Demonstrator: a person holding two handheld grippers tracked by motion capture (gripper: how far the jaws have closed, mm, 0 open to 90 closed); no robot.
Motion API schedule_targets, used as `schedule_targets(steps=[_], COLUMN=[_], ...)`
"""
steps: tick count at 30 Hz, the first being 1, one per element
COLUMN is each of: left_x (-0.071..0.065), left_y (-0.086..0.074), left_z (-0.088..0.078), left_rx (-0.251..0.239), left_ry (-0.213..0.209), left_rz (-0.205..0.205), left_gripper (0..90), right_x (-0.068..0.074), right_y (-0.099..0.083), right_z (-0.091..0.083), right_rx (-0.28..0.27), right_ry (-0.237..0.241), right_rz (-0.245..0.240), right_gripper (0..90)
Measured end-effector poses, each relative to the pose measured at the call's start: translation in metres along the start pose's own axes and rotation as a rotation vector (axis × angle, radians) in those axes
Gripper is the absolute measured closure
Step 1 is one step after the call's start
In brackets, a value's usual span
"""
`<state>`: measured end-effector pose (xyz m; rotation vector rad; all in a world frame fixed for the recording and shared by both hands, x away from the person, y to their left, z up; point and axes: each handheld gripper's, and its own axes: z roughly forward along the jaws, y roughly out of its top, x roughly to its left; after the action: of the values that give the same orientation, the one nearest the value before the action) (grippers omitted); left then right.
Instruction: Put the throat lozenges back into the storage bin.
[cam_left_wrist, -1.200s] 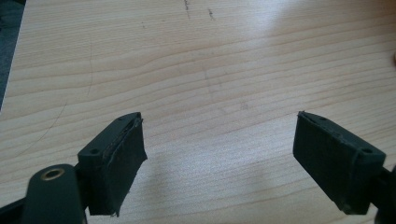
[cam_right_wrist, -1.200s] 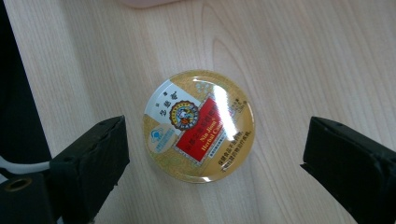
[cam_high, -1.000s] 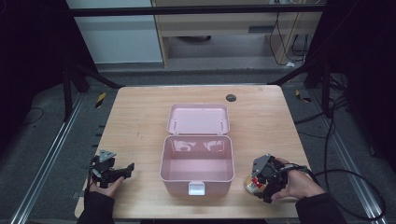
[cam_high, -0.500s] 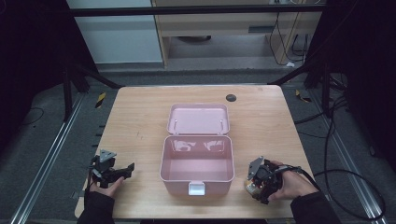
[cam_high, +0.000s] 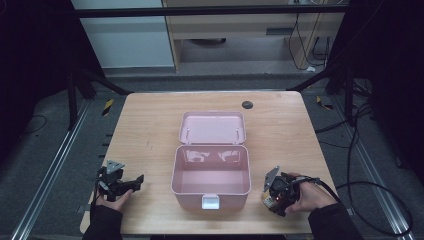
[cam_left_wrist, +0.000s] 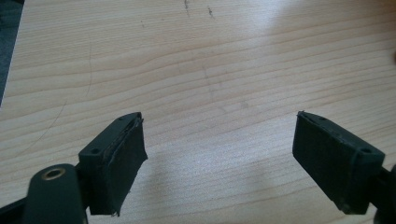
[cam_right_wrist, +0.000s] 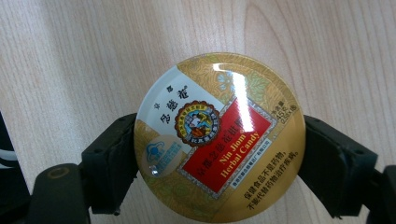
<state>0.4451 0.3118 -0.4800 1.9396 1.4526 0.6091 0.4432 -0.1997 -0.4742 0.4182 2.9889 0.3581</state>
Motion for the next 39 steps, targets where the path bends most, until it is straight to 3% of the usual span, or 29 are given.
schedule_targets(steps=[8,12,21,28,39], left_x=[0.0,0.0,-0.001,-0.001,-0.001], left_y=[0.0,0.0,0.0,0.0,0.0], left_z=[0.0,0.0,0.0,0.0,0.0], left_rx=[0.001,0.0,0.001,0.003,0.001], left_ry=[0.0,0.0,-0.001,-0.002,-0.004], left_rz=[0.001,0.001,0.004,0.005,0.003], left_gripper=[16.3,16.5,16.6,16.7,16.9], right_x=[0.0,0.001,-0.004,-0.009,-0.012], right_y=[-0.001,-0.003,-0.002,0.009,0.032], right_z=[-0.002,-0.012,-0.049,-0.087,-0.122], right_rx=[-0.022,-0.054,-0.144,-0.207,-0.235], right_ry=[0.012,0.014,-0.034,-0.08,-0.119], right_rz=[0.006,0.049,0.082,0.083,0.048], right_gripper=[20.5,20.6,20.6,20.6,20.6])
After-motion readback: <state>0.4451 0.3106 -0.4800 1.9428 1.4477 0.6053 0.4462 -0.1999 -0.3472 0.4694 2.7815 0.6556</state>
